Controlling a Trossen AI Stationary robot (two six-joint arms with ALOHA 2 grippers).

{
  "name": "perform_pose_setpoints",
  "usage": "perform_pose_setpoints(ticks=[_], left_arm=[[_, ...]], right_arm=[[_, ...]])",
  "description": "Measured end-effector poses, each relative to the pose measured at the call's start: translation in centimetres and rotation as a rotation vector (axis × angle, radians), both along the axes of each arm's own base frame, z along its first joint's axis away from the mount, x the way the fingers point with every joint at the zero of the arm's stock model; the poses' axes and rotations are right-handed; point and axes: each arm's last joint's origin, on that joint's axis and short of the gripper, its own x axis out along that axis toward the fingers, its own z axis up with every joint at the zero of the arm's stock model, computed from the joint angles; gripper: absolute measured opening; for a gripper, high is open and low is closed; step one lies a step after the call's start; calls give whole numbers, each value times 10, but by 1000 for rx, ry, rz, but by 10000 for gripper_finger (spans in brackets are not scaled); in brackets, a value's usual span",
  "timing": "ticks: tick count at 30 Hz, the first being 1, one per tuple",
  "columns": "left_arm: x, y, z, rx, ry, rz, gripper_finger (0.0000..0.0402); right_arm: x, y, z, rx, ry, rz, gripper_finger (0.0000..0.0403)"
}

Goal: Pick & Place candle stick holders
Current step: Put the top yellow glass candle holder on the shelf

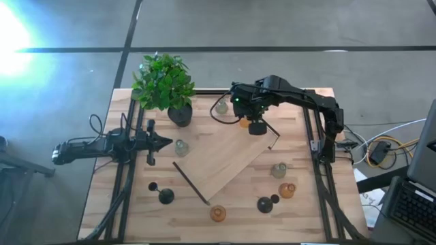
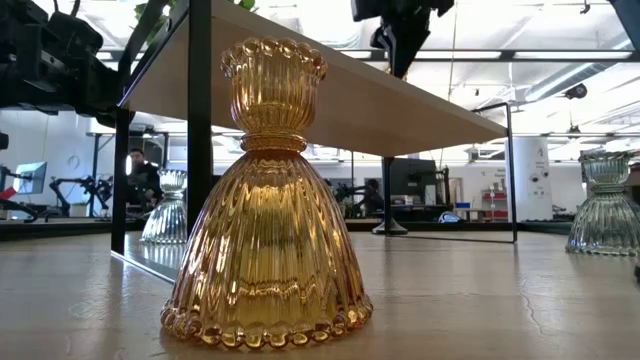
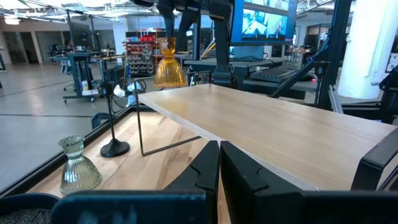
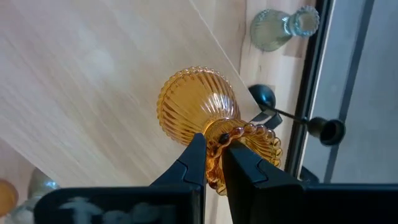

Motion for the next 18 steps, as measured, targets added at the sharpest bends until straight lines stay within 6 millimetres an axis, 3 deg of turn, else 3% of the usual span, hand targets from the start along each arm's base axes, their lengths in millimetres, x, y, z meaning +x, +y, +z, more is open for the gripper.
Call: perform_pose_setpoints(ticks=[18], left_arm=[[0, 0, 0, 0, 0, 0, 19]], right_arm=[[6, -2, -9, -68, 20, 112, 23]])
